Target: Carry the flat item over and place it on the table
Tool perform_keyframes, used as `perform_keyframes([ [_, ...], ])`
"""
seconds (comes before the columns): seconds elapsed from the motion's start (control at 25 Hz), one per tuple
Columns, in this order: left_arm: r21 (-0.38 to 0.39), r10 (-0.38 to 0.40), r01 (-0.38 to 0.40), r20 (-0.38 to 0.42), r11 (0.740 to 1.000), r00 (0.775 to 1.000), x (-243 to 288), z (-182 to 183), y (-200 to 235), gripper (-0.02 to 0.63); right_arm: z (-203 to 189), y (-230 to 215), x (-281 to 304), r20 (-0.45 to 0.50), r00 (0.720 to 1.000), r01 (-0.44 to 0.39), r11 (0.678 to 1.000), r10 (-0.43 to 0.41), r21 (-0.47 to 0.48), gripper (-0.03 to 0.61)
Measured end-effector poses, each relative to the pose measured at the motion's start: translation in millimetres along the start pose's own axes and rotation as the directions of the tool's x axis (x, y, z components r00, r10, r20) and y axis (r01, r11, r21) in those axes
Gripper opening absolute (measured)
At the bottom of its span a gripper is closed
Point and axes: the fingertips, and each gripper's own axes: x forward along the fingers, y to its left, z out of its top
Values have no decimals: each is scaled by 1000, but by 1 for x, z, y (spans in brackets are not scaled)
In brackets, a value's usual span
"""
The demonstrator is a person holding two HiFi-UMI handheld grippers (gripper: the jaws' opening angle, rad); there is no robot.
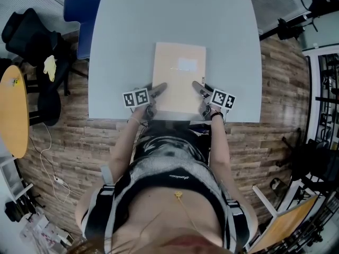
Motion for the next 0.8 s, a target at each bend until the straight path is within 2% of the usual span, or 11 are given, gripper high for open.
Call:
perform_keyframes([
  [0.8,4,-4,4,-3,1000,1000,0,1,0,353,0,1,1,4,1000,-3,1000,3,2,324],
])
